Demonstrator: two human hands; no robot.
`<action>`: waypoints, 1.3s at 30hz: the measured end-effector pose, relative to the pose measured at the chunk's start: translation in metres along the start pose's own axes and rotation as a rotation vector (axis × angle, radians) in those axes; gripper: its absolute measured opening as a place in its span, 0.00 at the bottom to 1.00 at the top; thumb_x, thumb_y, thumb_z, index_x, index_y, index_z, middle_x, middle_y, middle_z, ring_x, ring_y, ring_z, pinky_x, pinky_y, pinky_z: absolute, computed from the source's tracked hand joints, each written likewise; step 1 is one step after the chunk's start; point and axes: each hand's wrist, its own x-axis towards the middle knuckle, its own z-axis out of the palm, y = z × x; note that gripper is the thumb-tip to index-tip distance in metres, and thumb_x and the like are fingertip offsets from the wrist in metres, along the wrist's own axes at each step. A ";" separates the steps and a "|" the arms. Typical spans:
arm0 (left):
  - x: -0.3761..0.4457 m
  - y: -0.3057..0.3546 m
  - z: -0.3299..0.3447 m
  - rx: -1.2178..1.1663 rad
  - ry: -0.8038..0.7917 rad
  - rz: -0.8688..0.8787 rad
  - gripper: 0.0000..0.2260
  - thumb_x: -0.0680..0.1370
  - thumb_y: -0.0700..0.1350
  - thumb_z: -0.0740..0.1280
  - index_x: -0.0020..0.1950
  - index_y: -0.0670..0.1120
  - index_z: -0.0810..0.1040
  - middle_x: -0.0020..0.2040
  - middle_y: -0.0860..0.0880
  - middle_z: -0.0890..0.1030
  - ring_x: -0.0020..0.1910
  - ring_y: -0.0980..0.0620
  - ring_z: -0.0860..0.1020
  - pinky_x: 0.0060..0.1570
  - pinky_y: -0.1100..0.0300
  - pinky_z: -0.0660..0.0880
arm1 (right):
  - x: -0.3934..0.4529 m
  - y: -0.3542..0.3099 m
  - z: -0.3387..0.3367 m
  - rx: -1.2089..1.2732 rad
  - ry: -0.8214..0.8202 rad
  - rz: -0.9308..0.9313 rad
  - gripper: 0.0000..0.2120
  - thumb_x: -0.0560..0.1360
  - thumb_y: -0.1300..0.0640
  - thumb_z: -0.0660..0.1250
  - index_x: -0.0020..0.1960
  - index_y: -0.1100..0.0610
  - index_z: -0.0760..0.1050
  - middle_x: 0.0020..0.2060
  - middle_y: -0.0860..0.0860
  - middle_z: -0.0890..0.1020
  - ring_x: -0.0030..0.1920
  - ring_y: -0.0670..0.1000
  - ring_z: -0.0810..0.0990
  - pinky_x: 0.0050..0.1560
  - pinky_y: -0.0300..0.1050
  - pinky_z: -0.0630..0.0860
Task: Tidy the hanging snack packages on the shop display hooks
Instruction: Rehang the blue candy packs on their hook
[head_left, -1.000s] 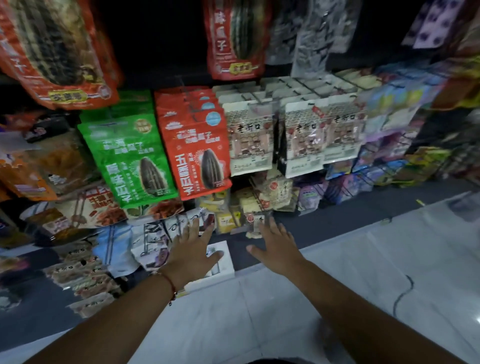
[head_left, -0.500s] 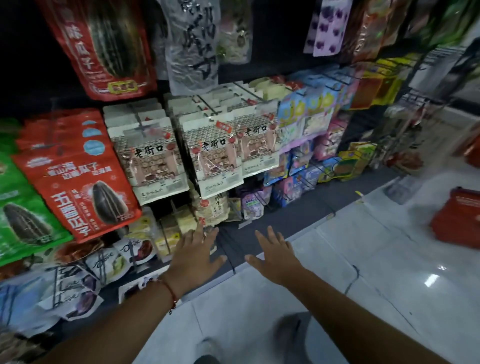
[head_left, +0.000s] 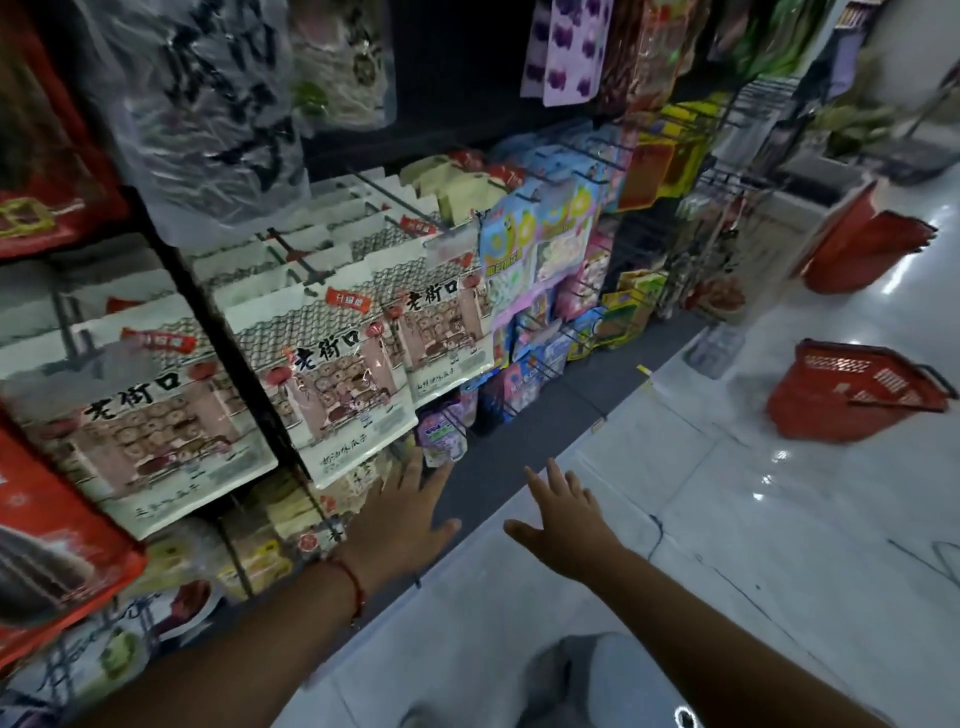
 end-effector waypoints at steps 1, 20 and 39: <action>0.007 -0.002 -0.003 0.003 -0.008 0.013 0.37 0.81 0.65 0.57 0.82 0.56 0.41 0.82 0.44 0.39 0.81 0.38 0.44 0.77 0.40 0.53 | 0.004 0.001 -0.002 -0.002 0.001 0.006 0.40 0.79 0.35 0.58 0.82 0.48 0.43 0.81 0.56 0.42 0.80 0.62 0.44 0.78 0.59 0.48; 0.132 0.050 -0.033 0.156 0.232 0.124 0.37 0.75 0.69 0.48 0.82 0.55 0.53 0.80 0.44 0.43 0.80 0.37 0.48 0.76 0.40 0.45 | 0.142 0.063 -0.077 -0.143 0.038 -0.134 0.41 0.79 0.37 0.60 0.82 0.47 0.41 0.81 0.55 0.40 0.80 0.61 0.41 0.78 0.58 0.43; 0.311 0.166 -0.101 0.092 0.502 -0.523 0.30 0.77 0.61 0.57 0.78 0.51 0.64 0.78 0.38 0.62 0.73 0.34 0.68 0.62 0.41 0.74 | 0.356 0.191 -0.267 0.117 -0.066 -0.671 0.36 0.80 0.41 0.61 0.81 0.44 0.45 0.80 0.45 0.40 0.81 0.54 0.41 0.78 0.55 0.51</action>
